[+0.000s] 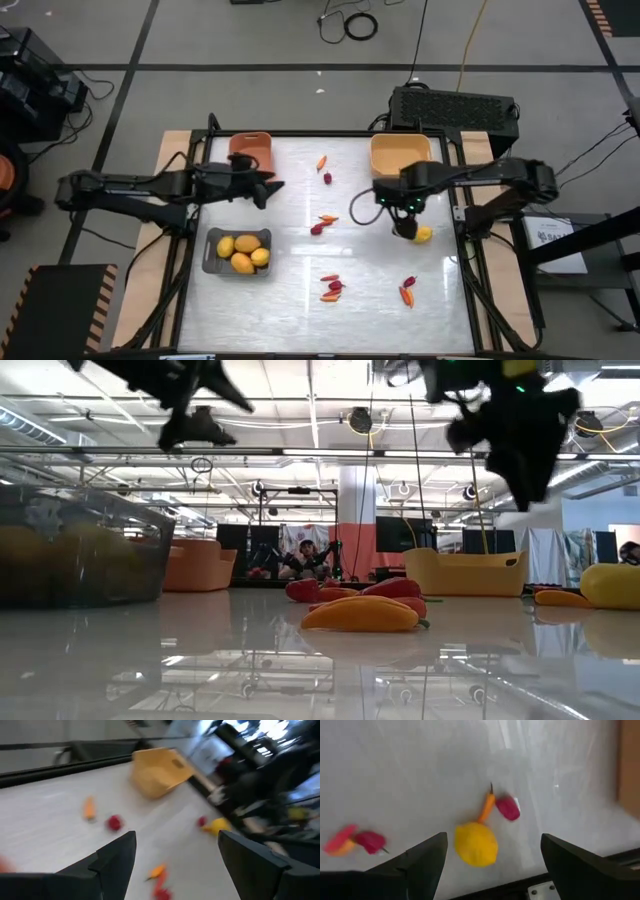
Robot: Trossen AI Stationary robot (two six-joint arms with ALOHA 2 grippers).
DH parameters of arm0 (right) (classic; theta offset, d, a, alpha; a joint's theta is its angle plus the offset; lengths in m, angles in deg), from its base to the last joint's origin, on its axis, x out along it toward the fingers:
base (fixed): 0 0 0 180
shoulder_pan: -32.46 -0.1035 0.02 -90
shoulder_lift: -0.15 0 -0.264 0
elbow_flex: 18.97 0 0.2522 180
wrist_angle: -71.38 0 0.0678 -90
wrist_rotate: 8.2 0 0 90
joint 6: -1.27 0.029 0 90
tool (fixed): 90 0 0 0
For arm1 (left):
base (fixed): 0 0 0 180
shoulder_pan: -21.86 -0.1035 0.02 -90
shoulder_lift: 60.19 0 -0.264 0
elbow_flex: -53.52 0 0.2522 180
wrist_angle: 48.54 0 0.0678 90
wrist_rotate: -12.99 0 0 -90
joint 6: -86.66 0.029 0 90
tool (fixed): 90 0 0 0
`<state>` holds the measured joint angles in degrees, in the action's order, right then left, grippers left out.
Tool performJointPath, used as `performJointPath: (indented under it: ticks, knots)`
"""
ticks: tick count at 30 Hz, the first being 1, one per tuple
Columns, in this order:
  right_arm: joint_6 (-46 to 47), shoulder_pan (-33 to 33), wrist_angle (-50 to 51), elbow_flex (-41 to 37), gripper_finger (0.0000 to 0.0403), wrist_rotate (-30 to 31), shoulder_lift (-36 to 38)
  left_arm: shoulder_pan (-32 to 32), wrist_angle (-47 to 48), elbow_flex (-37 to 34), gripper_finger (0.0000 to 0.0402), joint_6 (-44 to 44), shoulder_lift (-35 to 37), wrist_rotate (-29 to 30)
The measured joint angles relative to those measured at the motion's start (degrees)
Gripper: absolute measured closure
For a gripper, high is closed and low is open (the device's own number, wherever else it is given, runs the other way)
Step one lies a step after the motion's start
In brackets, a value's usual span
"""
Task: Sort produce into baskets
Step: Put the yellow lemon into the black bin
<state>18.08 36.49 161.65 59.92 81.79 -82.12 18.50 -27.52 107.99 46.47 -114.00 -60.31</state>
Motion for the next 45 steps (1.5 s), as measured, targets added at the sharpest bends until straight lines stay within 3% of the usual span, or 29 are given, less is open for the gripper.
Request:
performJointPath:
  ticks: [6,11,19,24,34,40,45]
  knots:
    - [-2.3,-0.8,0.1,-11.2,0.009,-0.1,5.0,1.3,-15.6,0.0,0.0116,-3.9,-7.0,-2.2]
    - [-4.1,-2.8,-0.5,-17.1,0.009,-0.3,7.4,2.9,-20.5,0.0,0.0116,-7.9,-11.7,-2.2]
    - [-7.2,-5.9,-4.7,-19.2,0.009,-0.3,7.7,4.5,-20.4,0.0,0.0116,-8.8,-14.4,-2.1]
    - [-7.9,-7.6,-6.9,-19.2,0.009,-0.3,7.7,4.4,-20.3,0.1,0.0116,-4.3,-14.3,-3.3]
    - [-7.4,-10.3,-10.3,-19.2,0.009,-0.3,7.5,4.3,-15.9,0.1,0.0116,3.0,-14.3,-11.9]
    - [-6.5,-11.3,-10.8,-19.2,0.009,-0.2,4.4,4.6,-12.7,0.1,0.0116,3.6,-14.3,-15.6]
    - [-6.1,-11.4,-11.1,-19.2,0.009,3.3,-0.8,6.1,-12.2,0.1,0.0116,4.6,-14.3,-16.5]
